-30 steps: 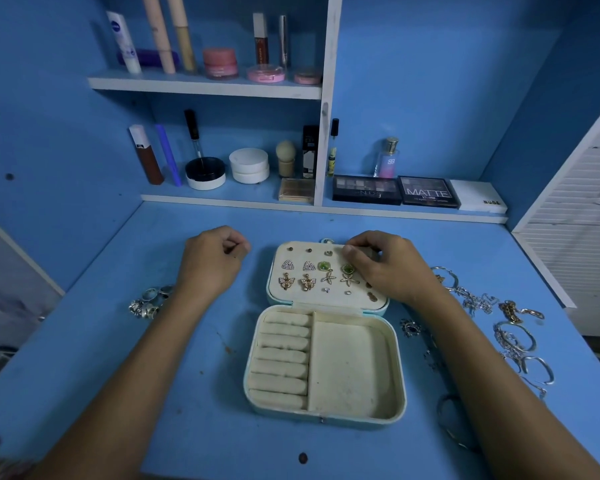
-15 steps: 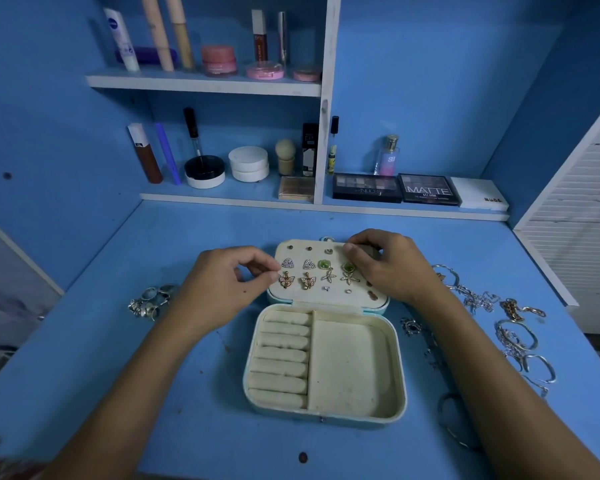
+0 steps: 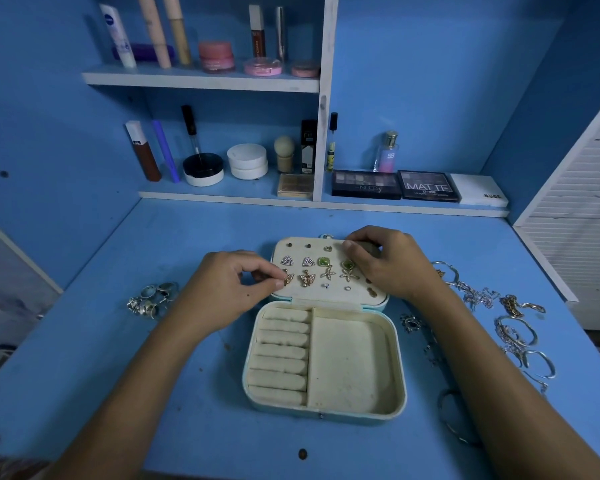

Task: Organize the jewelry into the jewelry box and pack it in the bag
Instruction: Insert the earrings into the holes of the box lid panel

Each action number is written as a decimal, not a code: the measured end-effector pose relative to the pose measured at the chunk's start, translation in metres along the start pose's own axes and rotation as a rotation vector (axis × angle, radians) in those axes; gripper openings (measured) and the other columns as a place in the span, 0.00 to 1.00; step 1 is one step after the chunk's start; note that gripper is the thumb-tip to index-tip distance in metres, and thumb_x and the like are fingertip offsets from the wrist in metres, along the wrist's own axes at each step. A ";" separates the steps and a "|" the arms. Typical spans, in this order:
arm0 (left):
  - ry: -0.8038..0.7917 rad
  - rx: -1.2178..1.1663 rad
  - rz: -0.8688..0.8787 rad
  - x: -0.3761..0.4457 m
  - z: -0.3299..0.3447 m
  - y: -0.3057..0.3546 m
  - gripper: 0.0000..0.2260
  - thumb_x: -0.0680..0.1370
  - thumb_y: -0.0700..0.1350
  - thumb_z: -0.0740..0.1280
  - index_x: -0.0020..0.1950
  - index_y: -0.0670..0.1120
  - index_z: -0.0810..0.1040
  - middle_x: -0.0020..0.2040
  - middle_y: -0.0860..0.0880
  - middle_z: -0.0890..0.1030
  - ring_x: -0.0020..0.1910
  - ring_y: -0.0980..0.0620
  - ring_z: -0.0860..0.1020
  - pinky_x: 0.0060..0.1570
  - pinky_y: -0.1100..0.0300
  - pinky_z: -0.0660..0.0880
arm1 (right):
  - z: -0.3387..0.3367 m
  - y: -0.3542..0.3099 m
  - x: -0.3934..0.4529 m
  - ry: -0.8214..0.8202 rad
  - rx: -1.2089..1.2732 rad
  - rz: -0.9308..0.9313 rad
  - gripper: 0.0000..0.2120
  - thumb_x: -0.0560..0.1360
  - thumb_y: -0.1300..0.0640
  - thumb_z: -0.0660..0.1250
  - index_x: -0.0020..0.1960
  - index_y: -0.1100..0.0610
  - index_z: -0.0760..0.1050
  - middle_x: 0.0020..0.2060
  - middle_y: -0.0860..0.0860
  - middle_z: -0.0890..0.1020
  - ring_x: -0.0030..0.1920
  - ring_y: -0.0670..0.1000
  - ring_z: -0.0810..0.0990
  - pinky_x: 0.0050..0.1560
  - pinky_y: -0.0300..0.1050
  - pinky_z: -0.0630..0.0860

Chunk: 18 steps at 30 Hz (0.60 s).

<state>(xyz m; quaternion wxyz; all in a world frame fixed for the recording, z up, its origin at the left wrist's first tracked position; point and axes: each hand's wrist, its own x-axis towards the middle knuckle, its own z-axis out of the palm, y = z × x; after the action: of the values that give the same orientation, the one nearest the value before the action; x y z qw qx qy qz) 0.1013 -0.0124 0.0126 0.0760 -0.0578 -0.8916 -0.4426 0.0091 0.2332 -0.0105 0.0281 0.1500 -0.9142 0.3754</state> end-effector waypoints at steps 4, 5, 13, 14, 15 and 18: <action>-0.004 0.008 -0.008 0.000 0.000 0.001 0.05 0.73 0.38 0.76 0.47 0.46 0.87 0.39 0.49 0.83 0.26 0.67 0.72 0.31 0.77 0.65 | 0.000 0.000 0.000 0.003 0.001 -0.002 0.11 0.79 0.46 0.66 0.55 0.50 0.82 0.46 0.42 0.83 0.50 0.44 0.78 0.44 0.27 0.68; -0.004 0.007 -0.013 0.000 -0.001 0.001 0.05 0.73 0.38 0.76 0.47 0.46 0.87 0.39 0.48 0.83 0.26 0.67 0.72 0.31 0.77 0.65 | 0.000 -0.001 0.000 0.004 -0.003 -0.002 0.11 0.79 0.46 0.66 0.55 0.50 0.82 0.45 0.42 0.83 0.49 0.44 0.78 0.43 0.26 0.67; -0.024 0.007 -0.014 0.002 -0.001 -0.001 0.06 0.73 0.38 0.76 0.47 0.47 0.87 0.41 0.49 0.84 0.27 0.66 0.72 0.32 0.77 0.65 | -0.001 -0.002 -0.001 -0.002 -0.001 -0.003 0.11 0.79 0.46 0.66 0.55 0.50 0.82 0.46 0.42 0.83 0.50 0.44 0.78 0.43 0.27 0.67; -0.026 0.008 -0.015 0.002 -0.001 -0.002 0.06 0.73 0.38 0.76 0.47 0.47 0.87 0.41 0.49 0.84 0.27 0.67 0.72 0.33 0.77 0.66 | -0.001 -0.002 -0.002 -0.003 -0.003 -0.006 0.11 0.79 0.45 0.66 0.55 0.50 0.82 0.46 0.42 0.83 0.50 0.44 0.78 0.43 0.27 0.67; -0.027 0.007 -0.017 0.002 -0.001 -0.002 0.06 0.73 0.38 0.76 0.47 0.47 0.87 0.41 0.49 0.84 0.27 0.67 0.72 0.33 0.77 0.66 | -0.002 -0.002 -0.002 -0.003 -0.004 -0.009 0.11 0.79 0.45 0.66 0.55 0.50 0.82 0.46 0.42 0.83 0.50 0.44 0.78 0.44 0.27 0.67; -0.027 0.005 -0.027 0.002 0.000 -0.003 0.06 0.73 0.39 0.76 0.48 0.48 0.87 0.43 0.49 0.85 0.27 0.67 0.72 0.33 0.77 0.66 | -0.002 -0.002 -0.002 -0.006 0.002 -0.006 0.11 0.79 0.45 0.66 0.55 0.50 0.82 0.46 0.42 0.82 0.50 0.44 0.78 0.44 0.27 0.67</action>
<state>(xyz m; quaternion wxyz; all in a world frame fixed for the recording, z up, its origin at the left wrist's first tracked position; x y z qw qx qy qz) 0.0984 -0.0145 0.0108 0.0582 -0.0515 -0.8944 -0.4405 0.0113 0.2337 -0.0084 0.0264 0.1539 -0.9135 0.3757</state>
